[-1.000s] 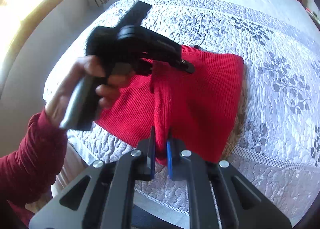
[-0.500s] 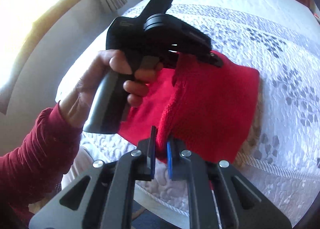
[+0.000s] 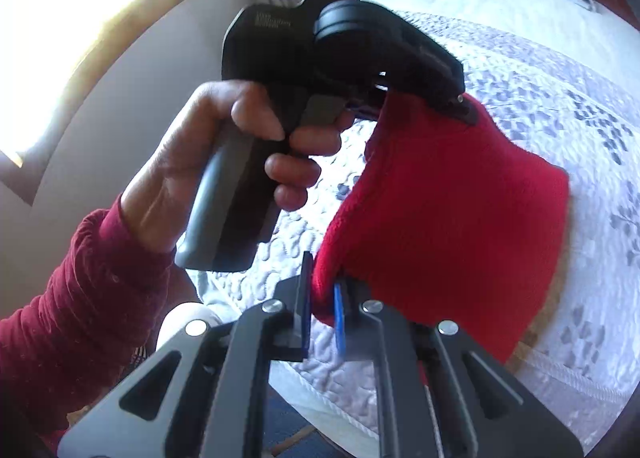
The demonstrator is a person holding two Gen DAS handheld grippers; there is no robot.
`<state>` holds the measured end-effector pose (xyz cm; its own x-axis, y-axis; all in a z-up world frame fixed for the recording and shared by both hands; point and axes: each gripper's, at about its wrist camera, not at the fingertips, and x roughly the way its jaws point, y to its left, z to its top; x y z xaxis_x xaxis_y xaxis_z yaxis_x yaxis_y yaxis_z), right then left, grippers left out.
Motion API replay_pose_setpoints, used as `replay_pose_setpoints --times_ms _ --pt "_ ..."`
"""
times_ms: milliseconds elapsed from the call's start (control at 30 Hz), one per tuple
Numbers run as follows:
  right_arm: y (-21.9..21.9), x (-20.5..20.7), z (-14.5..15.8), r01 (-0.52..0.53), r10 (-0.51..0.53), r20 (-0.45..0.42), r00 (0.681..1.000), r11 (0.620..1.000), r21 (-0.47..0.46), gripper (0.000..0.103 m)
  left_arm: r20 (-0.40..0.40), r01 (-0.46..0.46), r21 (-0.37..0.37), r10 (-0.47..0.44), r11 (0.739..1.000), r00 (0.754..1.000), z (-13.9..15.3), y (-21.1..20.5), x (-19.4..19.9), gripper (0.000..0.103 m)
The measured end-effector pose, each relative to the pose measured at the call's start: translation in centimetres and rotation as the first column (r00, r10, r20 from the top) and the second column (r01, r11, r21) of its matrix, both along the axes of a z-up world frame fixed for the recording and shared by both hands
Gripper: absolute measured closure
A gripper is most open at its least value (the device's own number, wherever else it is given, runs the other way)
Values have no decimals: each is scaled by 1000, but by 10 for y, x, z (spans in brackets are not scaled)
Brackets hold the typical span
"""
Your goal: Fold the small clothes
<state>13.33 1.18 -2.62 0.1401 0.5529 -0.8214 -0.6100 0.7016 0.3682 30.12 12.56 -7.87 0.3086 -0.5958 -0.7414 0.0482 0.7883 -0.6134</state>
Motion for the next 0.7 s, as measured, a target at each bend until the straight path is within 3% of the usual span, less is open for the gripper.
replay_pose_setpoints --times_ms 467,700 --pt "41 -7 -61 -61 52 -80 995 992 -113 95 -37 -4 48 6 999 999 -63 39 -12 85" --pt "50 -9 -91 -74 58 -101 993 984 -165 95 -31 0 42 1 999 1000 -76 44 -13 85"
